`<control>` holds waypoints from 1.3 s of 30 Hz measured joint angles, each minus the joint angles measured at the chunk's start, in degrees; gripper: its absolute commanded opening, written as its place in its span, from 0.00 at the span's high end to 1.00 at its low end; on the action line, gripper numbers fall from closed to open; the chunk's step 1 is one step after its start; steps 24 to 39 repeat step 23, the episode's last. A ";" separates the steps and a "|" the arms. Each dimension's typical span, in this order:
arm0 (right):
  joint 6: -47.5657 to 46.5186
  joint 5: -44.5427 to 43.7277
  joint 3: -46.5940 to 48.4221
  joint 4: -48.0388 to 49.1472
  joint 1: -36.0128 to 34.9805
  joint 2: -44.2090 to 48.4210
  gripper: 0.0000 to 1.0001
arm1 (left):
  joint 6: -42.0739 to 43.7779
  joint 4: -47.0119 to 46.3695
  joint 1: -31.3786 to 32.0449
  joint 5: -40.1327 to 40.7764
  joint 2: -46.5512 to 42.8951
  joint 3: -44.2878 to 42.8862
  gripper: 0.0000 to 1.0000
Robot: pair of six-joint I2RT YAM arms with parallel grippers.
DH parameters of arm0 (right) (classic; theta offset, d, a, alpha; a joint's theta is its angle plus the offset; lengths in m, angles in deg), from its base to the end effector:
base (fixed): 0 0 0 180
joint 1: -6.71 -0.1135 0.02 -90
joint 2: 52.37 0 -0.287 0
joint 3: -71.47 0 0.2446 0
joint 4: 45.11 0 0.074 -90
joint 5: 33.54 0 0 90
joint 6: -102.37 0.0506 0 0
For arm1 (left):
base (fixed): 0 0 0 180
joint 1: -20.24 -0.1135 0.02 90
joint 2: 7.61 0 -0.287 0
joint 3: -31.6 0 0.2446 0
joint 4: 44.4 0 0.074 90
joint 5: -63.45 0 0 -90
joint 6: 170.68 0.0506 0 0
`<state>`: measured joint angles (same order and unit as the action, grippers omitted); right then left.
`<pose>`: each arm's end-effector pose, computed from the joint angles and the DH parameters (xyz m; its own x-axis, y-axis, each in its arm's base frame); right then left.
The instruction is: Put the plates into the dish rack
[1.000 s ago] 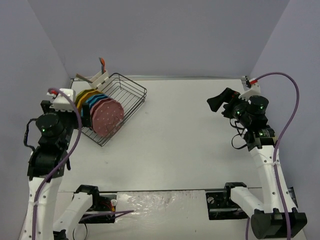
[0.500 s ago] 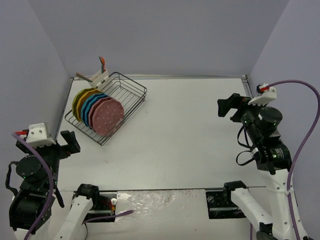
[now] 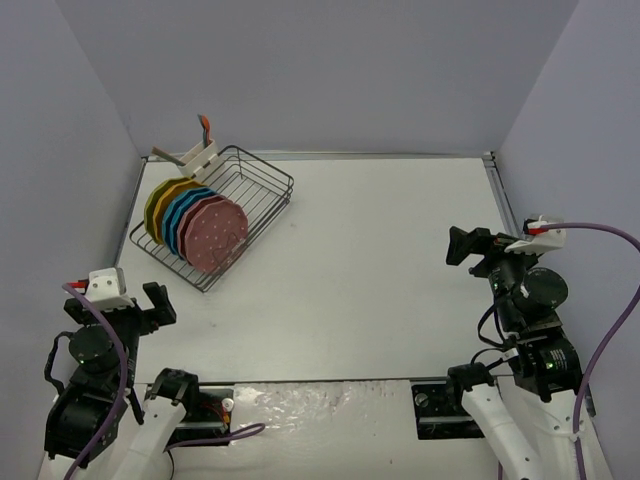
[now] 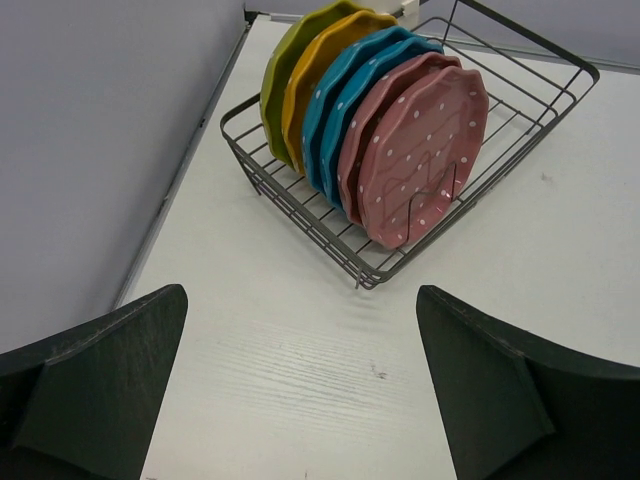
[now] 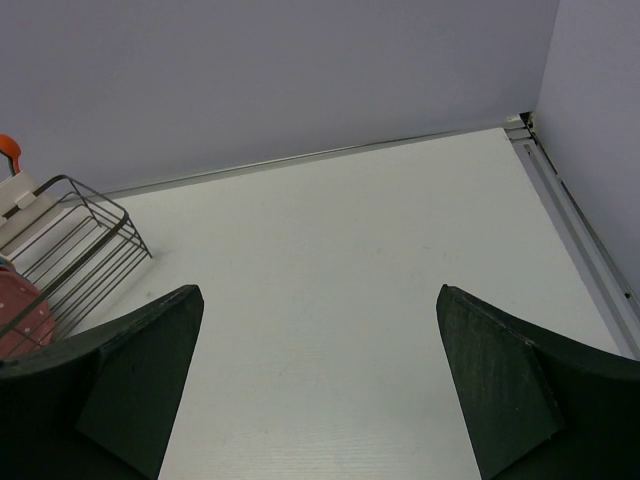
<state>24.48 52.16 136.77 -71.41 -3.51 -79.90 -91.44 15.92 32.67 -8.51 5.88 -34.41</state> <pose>0.0802 0.0106 0.4207 0.1694 0.2431 -0.9551 -0.1433 0.9649 0.2202 0.0139 0.0130 0.3580 -0.1125 -0.1570 -0.9812 -0.1180 0.9826 -0.1437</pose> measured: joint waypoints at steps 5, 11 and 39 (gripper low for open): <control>-0.13 -0.85 -1.70 0.73 -0.21 1.58 0.00 | -0.32 -1.02 0.00 0.01 -3.07 2.64 0.03; -0.19 -1.19 -3.05 1.42 -0.70 1.95 0.00 | -0.44 -1.39 0.00 -0.14 -4.44 4.82 0.03; -0.16 -1.53 -3.49 2.04 -0.70 1.95 0.00 | -1.47 -2.67 0.00 -0.78 -4.46 6.86 0.03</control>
